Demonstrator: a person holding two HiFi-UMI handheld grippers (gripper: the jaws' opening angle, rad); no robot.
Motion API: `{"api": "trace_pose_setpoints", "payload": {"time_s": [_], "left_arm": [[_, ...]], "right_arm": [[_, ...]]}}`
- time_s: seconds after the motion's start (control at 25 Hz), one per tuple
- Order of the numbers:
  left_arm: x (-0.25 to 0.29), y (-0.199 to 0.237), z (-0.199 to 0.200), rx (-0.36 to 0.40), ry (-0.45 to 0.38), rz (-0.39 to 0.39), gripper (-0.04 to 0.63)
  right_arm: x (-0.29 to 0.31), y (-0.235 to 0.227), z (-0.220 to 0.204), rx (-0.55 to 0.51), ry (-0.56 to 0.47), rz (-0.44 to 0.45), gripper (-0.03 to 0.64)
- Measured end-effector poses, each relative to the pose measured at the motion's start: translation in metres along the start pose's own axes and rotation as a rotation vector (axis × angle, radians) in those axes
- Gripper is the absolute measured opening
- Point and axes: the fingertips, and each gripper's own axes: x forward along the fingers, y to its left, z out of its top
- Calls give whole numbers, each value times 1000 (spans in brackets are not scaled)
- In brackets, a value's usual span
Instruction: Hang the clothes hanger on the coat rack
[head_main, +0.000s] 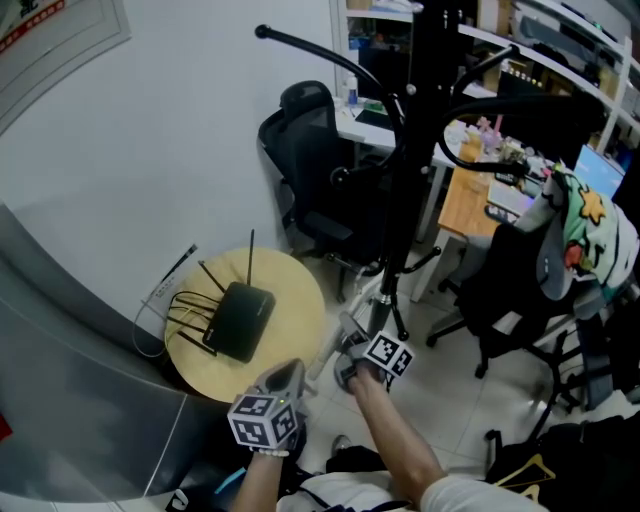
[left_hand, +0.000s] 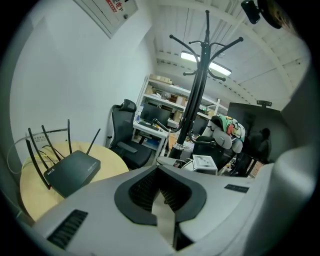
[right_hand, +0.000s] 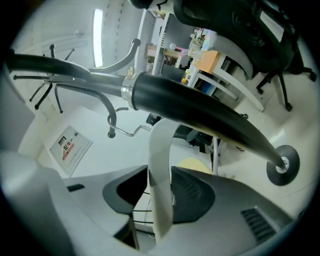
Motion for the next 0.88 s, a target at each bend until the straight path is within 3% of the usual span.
{"api": "trace_pose_setpoints", "payload": {"time_s": [0.12,0.72,0.8,0.88], "left_arm": [[1,-2,-3,-7,3,-3,-6],[-28,-10,-18,-4,17,-23,-6],[-32,-9,-21,-9,13,-23,-6],[-39,-6,-22,-20,2,-20,-6]], "right_arm": [[1,-4,0,-3,9,-18,192],[-19,-14,0,-47,-25,-86,193],[-29,-18,2,-79,-36,-120,245],[-48,-21,-2,-97,-42,-146,255]]}}
